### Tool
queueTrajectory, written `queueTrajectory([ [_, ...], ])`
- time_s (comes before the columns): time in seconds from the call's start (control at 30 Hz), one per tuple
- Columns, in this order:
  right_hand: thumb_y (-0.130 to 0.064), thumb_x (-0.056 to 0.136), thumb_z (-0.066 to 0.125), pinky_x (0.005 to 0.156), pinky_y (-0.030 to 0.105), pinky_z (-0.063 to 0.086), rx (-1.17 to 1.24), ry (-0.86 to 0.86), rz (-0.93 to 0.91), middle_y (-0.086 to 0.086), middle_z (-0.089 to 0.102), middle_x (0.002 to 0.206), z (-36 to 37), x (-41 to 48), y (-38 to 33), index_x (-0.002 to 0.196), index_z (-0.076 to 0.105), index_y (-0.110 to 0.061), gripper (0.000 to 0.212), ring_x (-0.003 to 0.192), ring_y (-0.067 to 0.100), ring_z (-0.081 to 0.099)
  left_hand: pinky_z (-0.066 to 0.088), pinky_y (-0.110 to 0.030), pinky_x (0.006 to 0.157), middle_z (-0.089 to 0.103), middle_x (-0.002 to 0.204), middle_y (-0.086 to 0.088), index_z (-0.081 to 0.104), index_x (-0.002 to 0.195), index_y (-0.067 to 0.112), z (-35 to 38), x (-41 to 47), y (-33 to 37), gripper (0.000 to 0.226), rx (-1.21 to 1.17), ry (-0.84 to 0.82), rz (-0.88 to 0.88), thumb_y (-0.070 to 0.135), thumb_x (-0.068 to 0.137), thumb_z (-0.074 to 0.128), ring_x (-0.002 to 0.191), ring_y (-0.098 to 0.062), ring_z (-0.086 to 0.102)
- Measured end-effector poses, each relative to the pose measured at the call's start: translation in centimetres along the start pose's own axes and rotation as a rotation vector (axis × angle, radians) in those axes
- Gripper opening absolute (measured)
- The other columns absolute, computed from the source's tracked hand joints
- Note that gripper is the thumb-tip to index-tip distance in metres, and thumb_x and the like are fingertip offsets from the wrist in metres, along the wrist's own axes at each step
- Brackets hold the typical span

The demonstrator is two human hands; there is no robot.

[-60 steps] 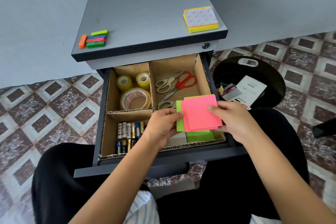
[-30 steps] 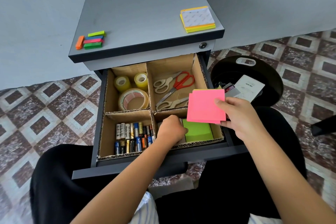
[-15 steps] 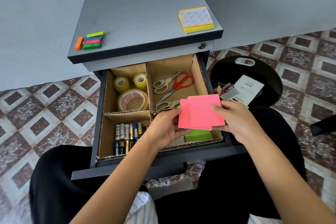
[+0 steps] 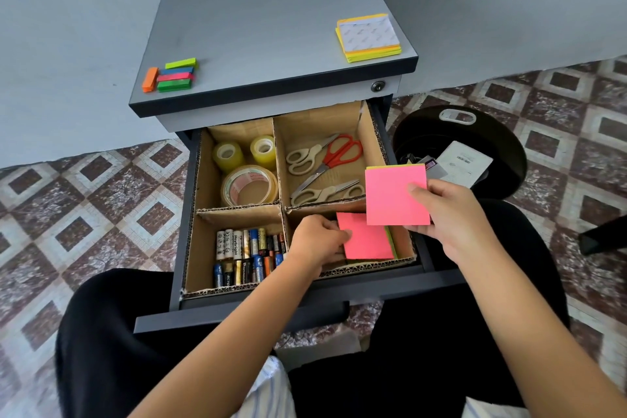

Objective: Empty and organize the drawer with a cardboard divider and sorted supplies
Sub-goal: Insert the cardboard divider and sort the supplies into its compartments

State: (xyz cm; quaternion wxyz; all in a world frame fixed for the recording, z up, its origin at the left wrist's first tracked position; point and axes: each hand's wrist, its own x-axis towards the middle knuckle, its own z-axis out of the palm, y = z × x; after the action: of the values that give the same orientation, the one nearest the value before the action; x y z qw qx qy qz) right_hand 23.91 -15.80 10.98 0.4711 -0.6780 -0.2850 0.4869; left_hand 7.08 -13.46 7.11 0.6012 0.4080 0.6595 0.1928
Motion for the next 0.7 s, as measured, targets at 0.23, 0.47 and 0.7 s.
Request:
queueTrajectory([
  [0.23, -0.013, 0.094, 0.054, 0.062, 0.032, 0.054, 0.008, -0.008, -0.001, 0.005, 0.062, 0.091, 0.2, -0.3, 0.2, 0.089, 0.062, -0.011, 0.01, 0.084, 0.017, 0.06, 0.053, -0.035, 0.076, 0.069, 0.097, -0.014, 0.058, 0.084, 0.006, 0.5, 0.8, 0.6, 0.021, 0.71, 0.018, 0.152, 0.025, 0.082, 0.066, 0.092, -0.03, 0.065],
  [0.47, -0.013, 0.095, 0.053, 0.064, 0.031, 0.055, -0.001, -0.043, 0.006, 0.004, 0.064, 0.09, 0.2, -0.7, 0.4, 0.096, 0.062, -0.012, 0.009, 0.084, 0.016, 0.061, 0.043, -0.031, 0.072, 0.065, 0.105, -0.013, 0.058, 0.097, 0.003, 0.4, 0.7, 0.5, 0.028, 0.837, 0.011, 0.2, 0.028, 0.086, 0.062, 0.099, -0.031, 0.06],
  [0.7, -0.01, 0.091, 0.058, 0.064, 0.033, 0.054, 0.043, -0.073, 0.026, 0.006, 0.063, 0.091, 0.4, -0.9, 0.5, 0.102, 0.055, -0.01, 0.011, 0.084, 0.017, 0.062, 0.053, -0.034, 0.073, 0.062, 0.079, -0.008, 0.059, 0.09, 0.009, -0.4, -0.3, 0.8, 0.025, 0.056, -0.146, 0.083, 0.023, 0.1, 0.041, 0.069, -0.019, 0.061],
])
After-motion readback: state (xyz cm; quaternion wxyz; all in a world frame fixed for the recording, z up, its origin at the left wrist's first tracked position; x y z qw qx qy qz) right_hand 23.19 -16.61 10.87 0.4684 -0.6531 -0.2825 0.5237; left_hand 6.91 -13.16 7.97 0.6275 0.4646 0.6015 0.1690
